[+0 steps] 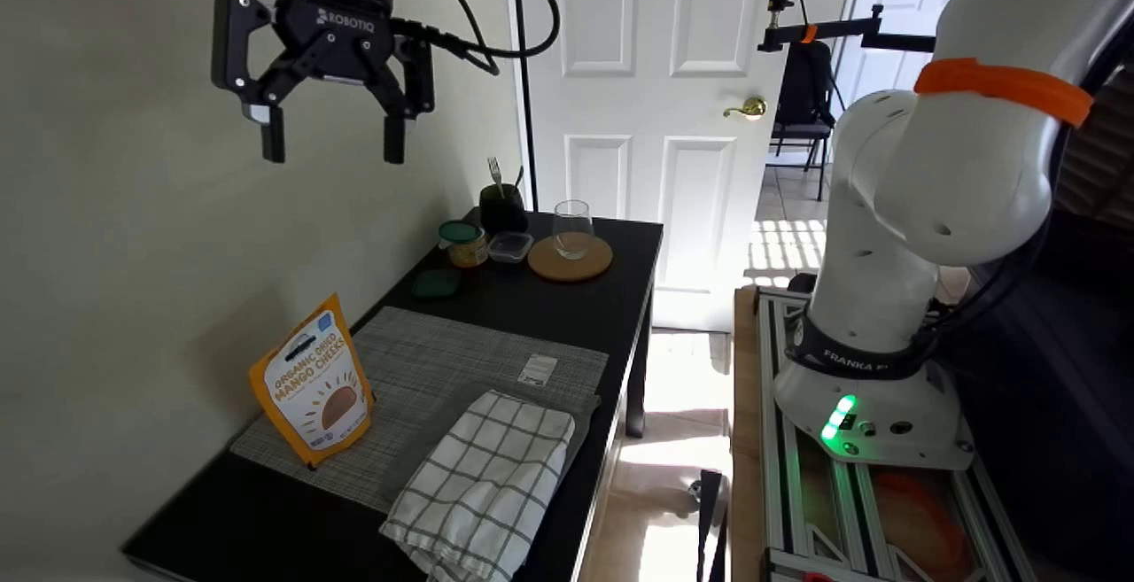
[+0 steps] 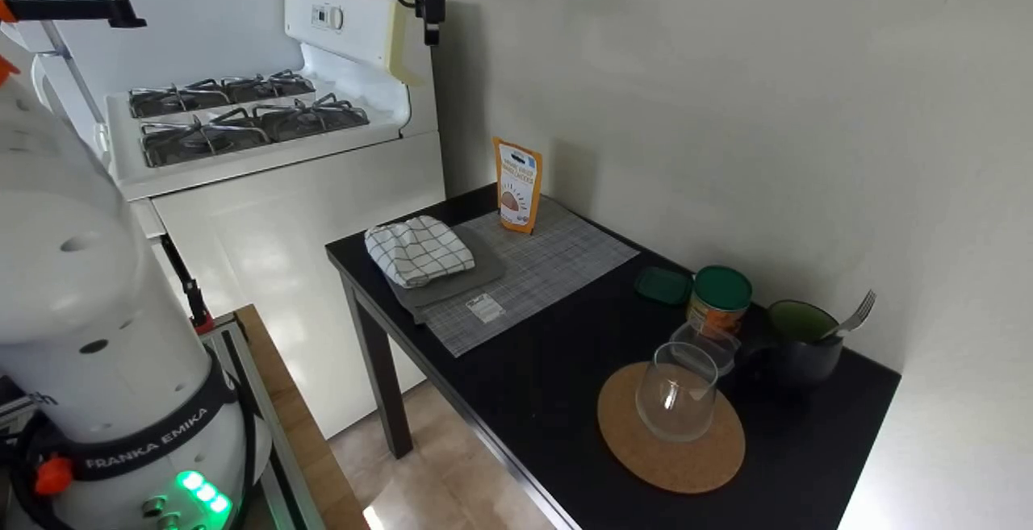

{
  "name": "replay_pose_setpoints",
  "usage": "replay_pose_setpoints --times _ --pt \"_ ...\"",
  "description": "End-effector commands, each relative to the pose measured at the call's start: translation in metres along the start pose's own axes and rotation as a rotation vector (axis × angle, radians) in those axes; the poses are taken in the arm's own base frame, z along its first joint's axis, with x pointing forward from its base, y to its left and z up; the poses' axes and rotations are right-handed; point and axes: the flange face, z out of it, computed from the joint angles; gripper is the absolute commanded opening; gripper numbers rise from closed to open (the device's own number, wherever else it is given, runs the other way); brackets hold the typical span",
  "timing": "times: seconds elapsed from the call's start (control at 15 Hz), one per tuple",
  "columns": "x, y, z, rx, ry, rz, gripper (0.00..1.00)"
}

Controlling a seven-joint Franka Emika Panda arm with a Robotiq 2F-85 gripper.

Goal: Move the white and orange packet to the right.

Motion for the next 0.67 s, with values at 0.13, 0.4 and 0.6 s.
replay_pose_setpoints --times 0.13,0.4,0.6 --pt "0.031 -0.010 0.038 0.007 0.094 0.278 1.00" --pt "0.056 0.005 0.070 -0.038 0.086 0.453 1.00" --pt "0.079 0.022 0.095 -0.071 0.042 0.590 1.00"
